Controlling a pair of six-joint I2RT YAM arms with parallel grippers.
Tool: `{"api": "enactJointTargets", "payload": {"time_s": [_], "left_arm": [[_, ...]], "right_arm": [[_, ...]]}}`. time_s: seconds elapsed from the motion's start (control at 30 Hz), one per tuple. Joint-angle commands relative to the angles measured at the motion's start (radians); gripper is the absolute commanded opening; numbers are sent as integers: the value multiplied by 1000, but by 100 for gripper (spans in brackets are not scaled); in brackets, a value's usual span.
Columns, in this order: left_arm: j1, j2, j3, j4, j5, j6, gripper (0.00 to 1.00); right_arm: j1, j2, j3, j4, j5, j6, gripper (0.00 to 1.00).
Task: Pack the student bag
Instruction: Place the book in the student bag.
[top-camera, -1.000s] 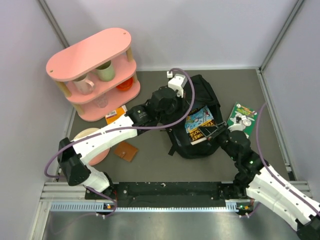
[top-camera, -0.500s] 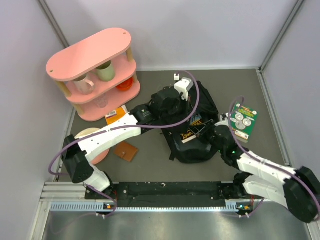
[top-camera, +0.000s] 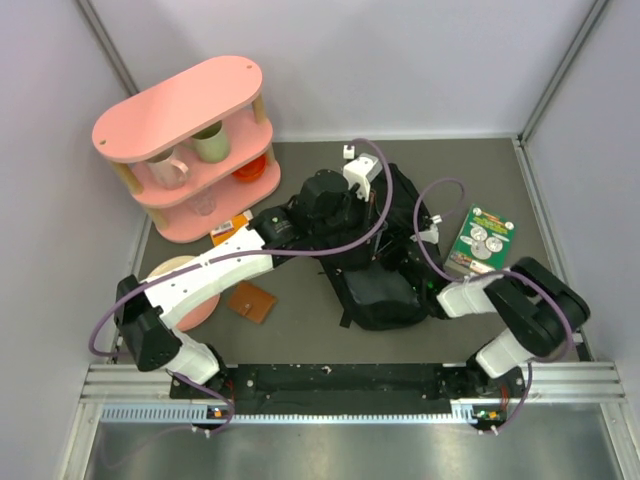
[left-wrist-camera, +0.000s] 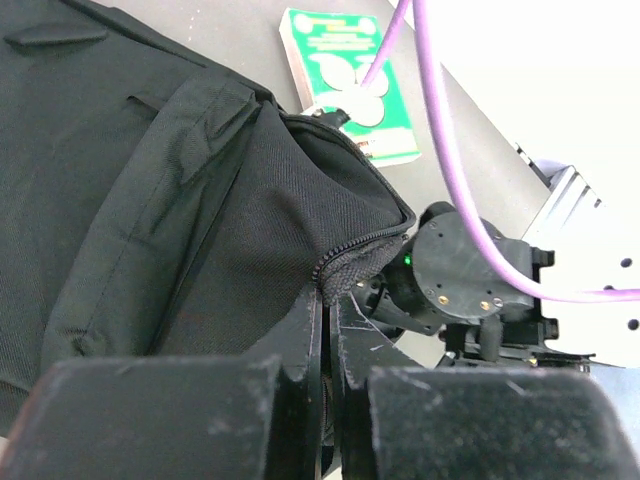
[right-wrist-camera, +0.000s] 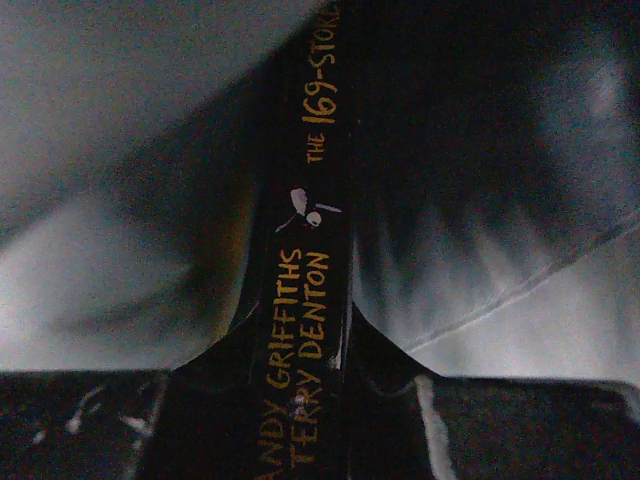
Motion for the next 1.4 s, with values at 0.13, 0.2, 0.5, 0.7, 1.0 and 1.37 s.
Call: {"api": "enactJointTargets", "payload": {"time_s": [0.13, 0.2, 0.5, 0.7, 1.0, 1.37], "left_arm": [[60, -100, 18, 89, 101, 36, 0], [72, -107, 6, 92, 109, 35, 0], [116, -118, -52, 129, 159, -2, 0], [123, -129, -86, 129, 124, -10, 0], [133, -129, -112, 131, 104, -20, 0], [136, -129, -117, 123, 113, -19, 0]], "right_arm": [[-51, 267, 100, 406, -20, 52, 9], [-51, 291, 120, 374, -31, 63, 11], [-86, 320, 169, 186, -219, 89, 51], [-92, 226, 96, 87, -252, 78, 55], [-81, 93, -2, 37, -243, 118, 38], [-77, -80, -38, -110, -220, 114, 47]]}}
